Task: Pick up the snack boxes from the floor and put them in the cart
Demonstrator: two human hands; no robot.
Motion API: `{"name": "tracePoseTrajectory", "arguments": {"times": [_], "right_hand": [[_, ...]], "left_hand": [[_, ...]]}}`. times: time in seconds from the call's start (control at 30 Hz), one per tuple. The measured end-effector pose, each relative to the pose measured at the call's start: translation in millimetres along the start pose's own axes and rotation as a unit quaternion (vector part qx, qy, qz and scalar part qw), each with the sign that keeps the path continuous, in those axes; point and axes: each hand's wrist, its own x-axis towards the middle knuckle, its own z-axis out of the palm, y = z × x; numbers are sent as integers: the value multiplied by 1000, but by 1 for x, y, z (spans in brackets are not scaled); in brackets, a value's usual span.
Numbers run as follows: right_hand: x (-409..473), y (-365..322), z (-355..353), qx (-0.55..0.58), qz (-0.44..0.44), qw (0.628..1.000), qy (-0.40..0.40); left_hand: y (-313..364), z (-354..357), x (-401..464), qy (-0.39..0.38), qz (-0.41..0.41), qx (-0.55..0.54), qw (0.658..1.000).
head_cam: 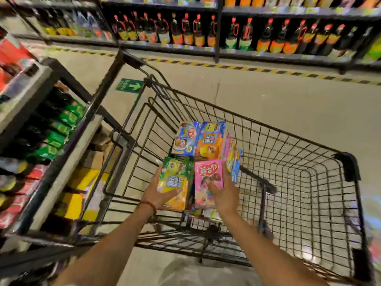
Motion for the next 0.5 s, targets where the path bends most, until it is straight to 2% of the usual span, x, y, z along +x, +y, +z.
{"name": "tracePoseTrajectory", "arguments": {"times": [0.27,0.37,0.5], "right_hand": [[13,16,14,-40,17,999,-19],[15,19,17,-74,14,997,-19],[11,17,20,-140,35,989,17]], "left_hand": [[0,13,7,31,-46,93,994],[1,13,13,14,-57,166,984],[2,6,25,-16,-24,291,956]]}}
